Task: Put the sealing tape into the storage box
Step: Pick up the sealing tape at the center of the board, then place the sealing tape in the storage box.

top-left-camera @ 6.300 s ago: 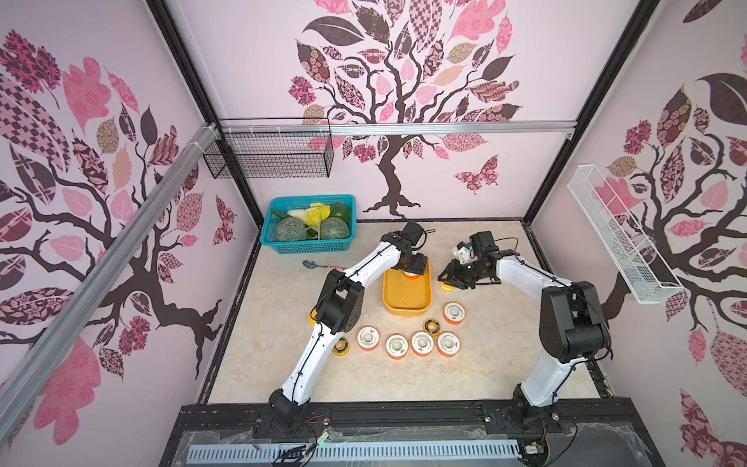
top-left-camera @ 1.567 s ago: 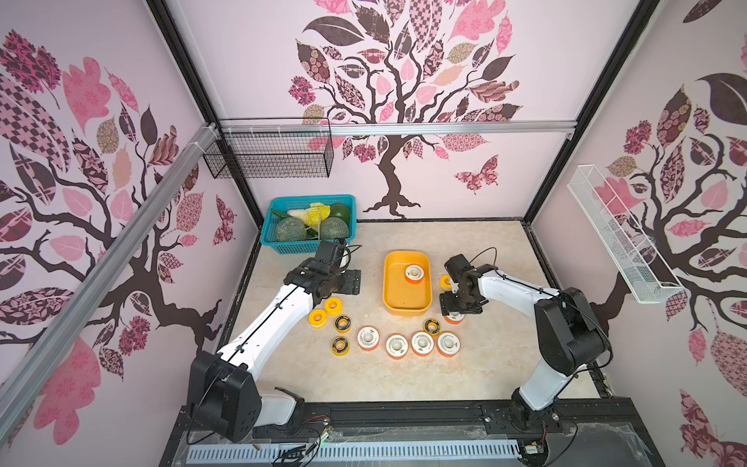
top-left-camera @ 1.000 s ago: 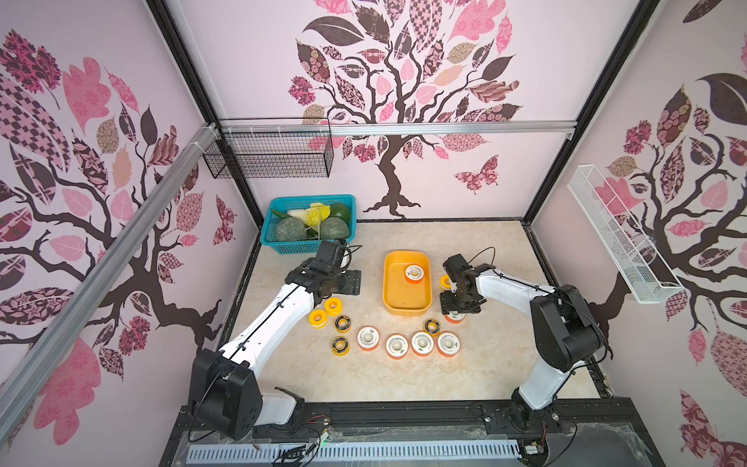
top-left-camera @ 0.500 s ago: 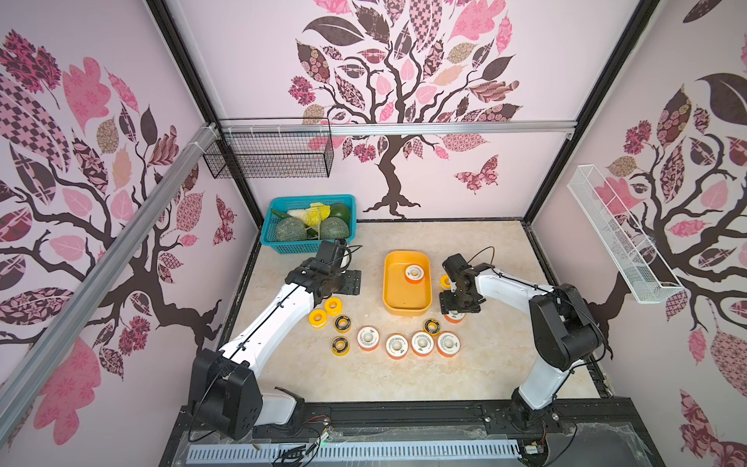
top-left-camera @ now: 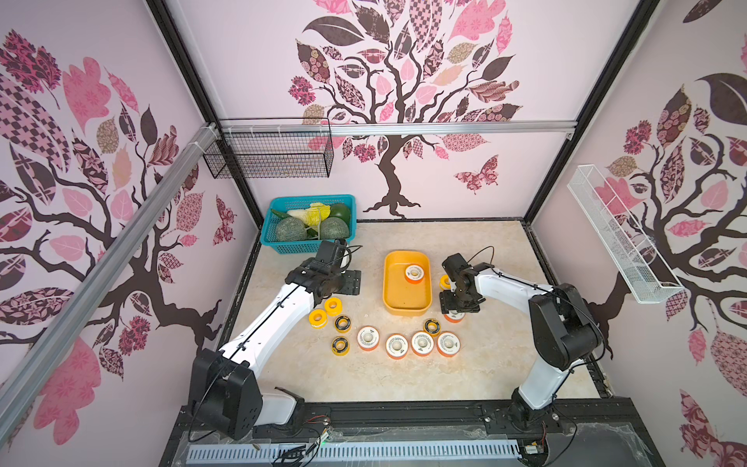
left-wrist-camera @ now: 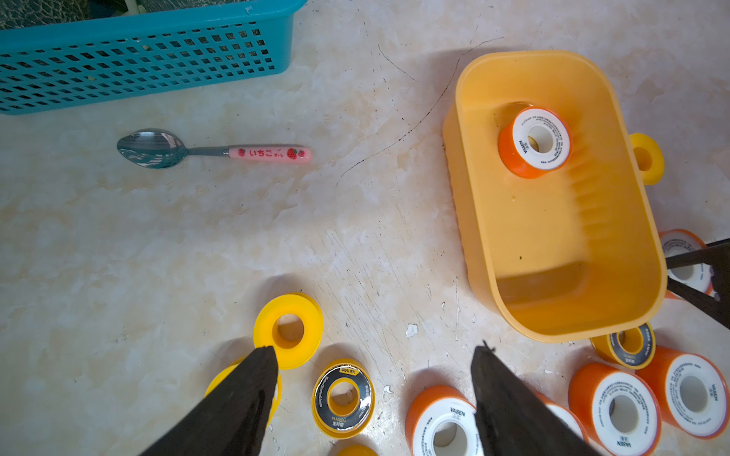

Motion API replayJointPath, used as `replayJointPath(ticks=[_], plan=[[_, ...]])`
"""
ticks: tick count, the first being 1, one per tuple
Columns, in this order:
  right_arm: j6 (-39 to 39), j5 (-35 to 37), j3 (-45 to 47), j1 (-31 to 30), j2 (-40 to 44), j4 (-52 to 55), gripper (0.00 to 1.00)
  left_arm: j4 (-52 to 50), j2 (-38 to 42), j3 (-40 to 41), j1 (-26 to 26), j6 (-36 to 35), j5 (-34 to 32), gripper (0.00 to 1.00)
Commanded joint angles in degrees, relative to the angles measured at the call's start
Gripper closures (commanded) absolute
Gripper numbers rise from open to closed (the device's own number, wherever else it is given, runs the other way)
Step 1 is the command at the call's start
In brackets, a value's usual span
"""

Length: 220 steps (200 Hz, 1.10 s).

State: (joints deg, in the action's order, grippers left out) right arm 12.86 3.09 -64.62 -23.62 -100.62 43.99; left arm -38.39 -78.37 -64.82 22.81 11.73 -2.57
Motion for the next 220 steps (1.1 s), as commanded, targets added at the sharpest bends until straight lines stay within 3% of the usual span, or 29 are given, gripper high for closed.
replayJointPath(ticks=[1,55,124,165,220], plan=[[0.24,1.25,-1.58,-0.28,0.89,2.07,0.27,-0.01,0.01,-1.21,-0.14,-0.73,-0.53,0.18],[-0.40,1.92,-4.78,-0.13,5.48,5.59,0.26,0.03,0.15,-1.27,-0.13,-0.65,-0.47,0.18],[-1.68,-3.98,-11.87,0.40,7.39,8.11,0.26,0.25,-0.27,-1.28,-0.14,-0.10,1.22,0.18],[-2.44,-10.19,-16.53,0.33,5.91,7.71,0.26,2.89,-1.98,-0.39,-0.13,3.27,10.21,0.18],[-3.93,-16.63,-24.08,0.00,1.65,8.31,0.26,6.06,-8.67,-1.78,-0.09,9.46,20.49,0.30]])
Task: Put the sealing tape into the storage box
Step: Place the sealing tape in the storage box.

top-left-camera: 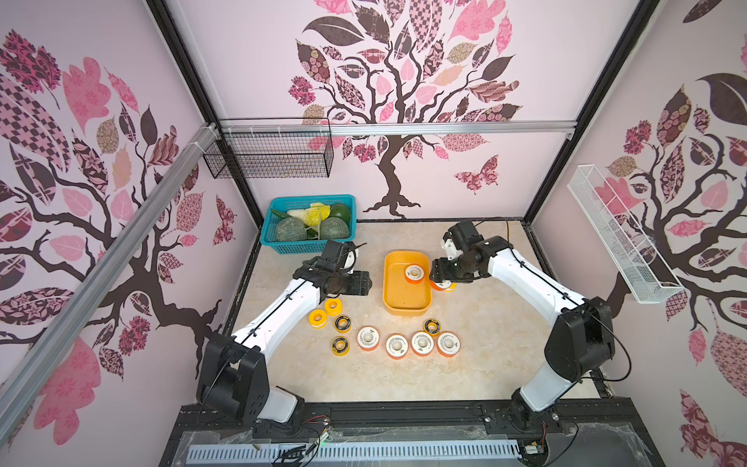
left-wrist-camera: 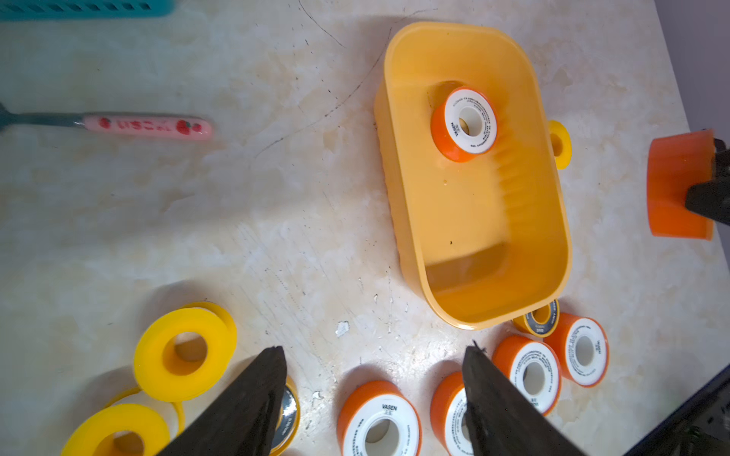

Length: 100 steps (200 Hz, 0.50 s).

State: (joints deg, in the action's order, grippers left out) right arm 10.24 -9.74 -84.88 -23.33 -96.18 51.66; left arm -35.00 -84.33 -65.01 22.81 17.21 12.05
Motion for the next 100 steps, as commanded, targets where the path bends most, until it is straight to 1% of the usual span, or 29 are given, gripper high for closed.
replayJointPath(ticks=[1,23,40,75,88,100], plan=[[-1.34,-3.84,-3.94,-0.25,-2.91,0.64,0.26,2.71,-2.87,-1.64,-0.06,4.15,5.96,0.30],[-1.76,-4.97,-6.41,-0.52,-5.45,0.95,0.26,5.58,-5.19,-1.28,-0.01,6.96,7.68,0.35],[-1.92,-6.01,-7.83,-0.67,-7.51,0.66,0.26,7.42,-6.97,-1.13,-0.02,8.21,6.96,0.41],[-2.50,-6.79,-11.13,-1.61,-11.75,1.47,0.26,11.43,-11.68,-1.85,0.04,8.76,9.10,0.49],[-2.73,-6.71,-11.98,-2.08,-12.63,1.67,0.26,12.80,-13.11,-1.91,0.02,9.08,9.84,0.56],[-3.05,-6.52,-12.57,-2.55,-13.29,1.87,0.26,12.96,-14.40,-2.33,0.11,9.03,10.68,0.58]])
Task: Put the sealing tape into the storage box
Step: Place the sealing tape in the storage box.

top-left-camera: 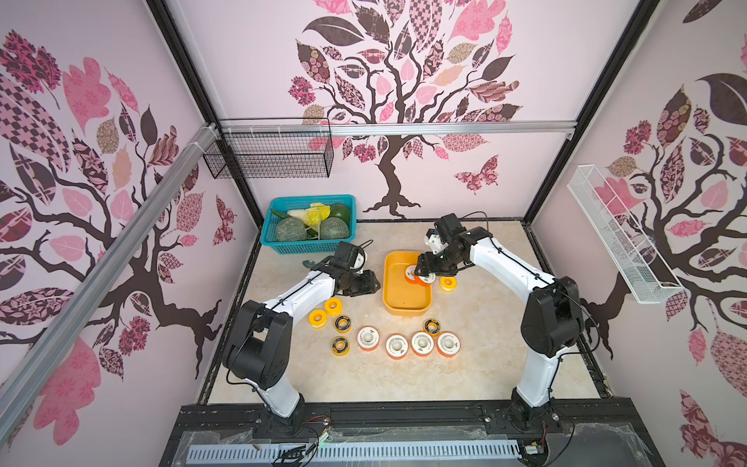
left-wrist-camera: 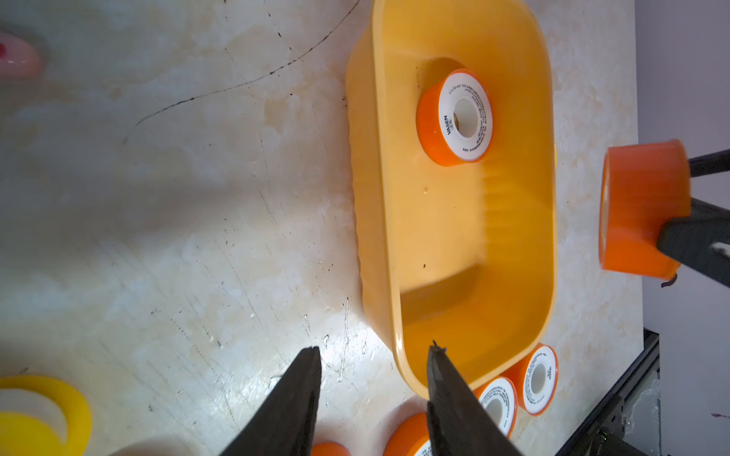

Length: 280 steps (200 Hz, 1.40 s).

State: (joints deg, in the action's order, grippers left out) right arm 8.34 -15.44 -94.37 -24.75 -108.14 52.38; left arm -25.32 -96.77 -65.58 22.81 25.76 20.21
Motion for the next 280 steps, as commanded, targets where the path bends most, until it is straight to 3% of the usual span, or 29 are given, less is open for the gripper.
replayJointPath(ticks=[1,61,134,280], plan=[[-1.19,-0.82,-3.09,-1.19,-1.40,1.19,0.26,3.31,-2.08,-1.75,0.12,0.50,2.67,0.58],[-3.12,1.60,-7.23,-3.74,-5.74,4.23,0.26,4.46,-3.85,-1.96,1.43,-0.28,6.59,0.64],[-4.55,6.27,-12.01,-5.99,-10.59,7.60,0.26,4.63,-5.25,-2.14,1.62,0.42,5.63,0.74],[-5.46,10.46,-16.79,-7.60,-17.12,10.68,0.26,2.81,-6.24,-2.53,2.60,-0.53,5.28,0.81]])
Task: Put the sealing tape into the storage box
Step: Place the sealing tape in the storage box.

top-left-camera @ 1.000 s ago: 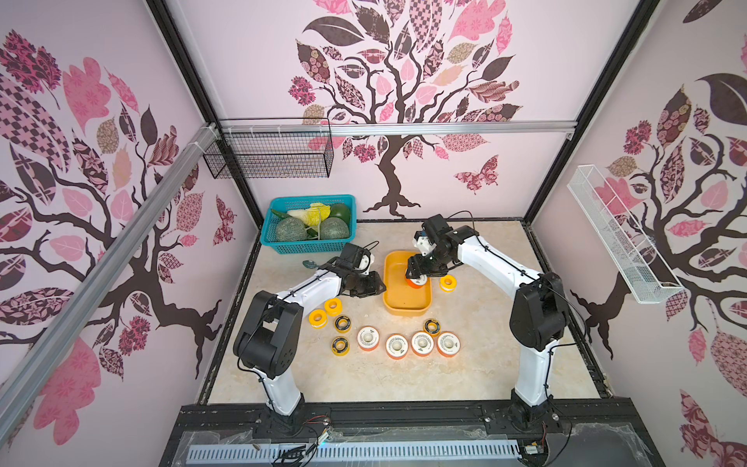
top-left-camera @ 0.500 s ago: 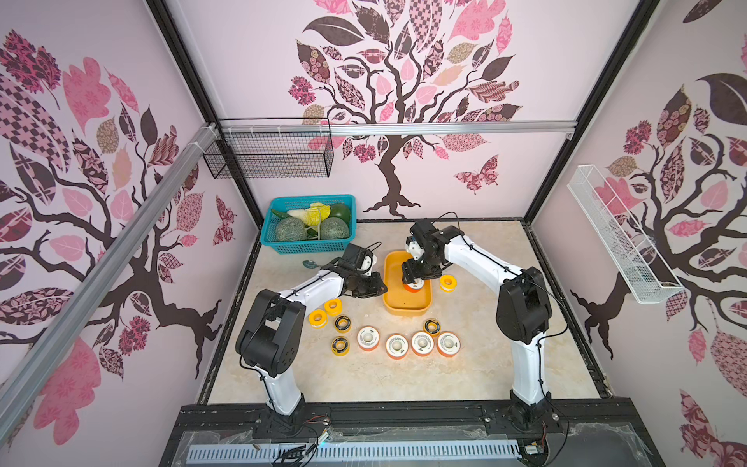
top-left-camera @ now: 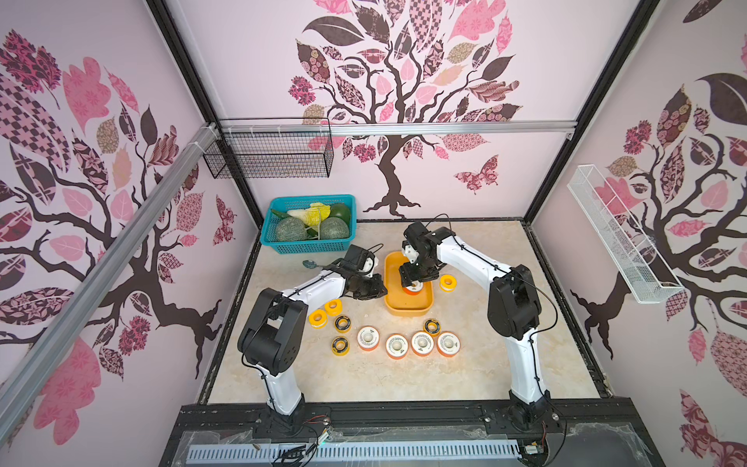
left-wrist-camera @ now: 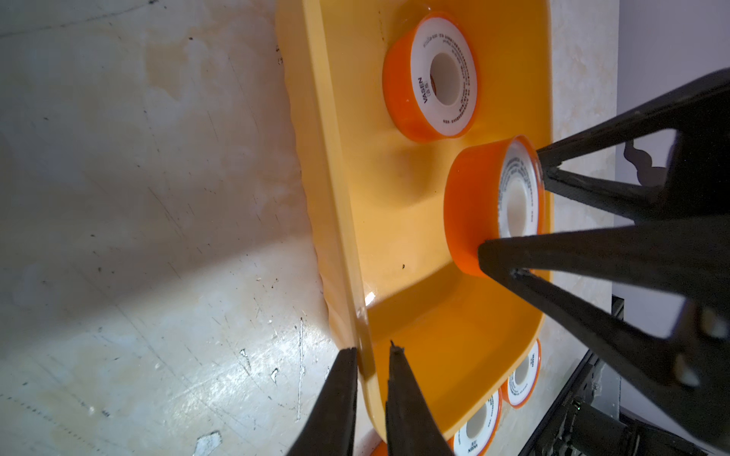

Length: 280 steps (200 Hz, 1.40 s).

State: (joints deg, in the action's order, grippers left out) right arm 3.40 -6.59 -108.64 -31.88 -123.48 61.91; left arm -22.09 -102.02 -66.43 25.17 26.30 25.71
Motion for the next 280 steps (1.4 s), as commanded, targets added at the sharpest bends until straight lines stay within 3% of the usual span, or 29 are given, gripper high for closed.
replayJointPath(ticks=[1,174,227,280], plan=[[-0.51,1.64,-2.57,-0.51,-1.77,1.13,0.26,-0.51,-0.99,-1.72,0.23,-1.08,-0.22,0.81],[-0.07,6.15,-6.01,-0.58,-7.29,3.06,0.26,-2.26,-1.28,-2.47,0.27,-1.89,-1.98,0.80],[0.38,7.13,-6.09,-0.62,-4.30,1.67,0.27,-2.35,-1.48,-2.56,0.24,-1.98,-2.07,0.80],[-1.23,3.32,-5.32,-0.58,-1.12,3.17,0.27,-2.50,-1.45,-2.60,0.24,-2.10,-2.34,0.80]])
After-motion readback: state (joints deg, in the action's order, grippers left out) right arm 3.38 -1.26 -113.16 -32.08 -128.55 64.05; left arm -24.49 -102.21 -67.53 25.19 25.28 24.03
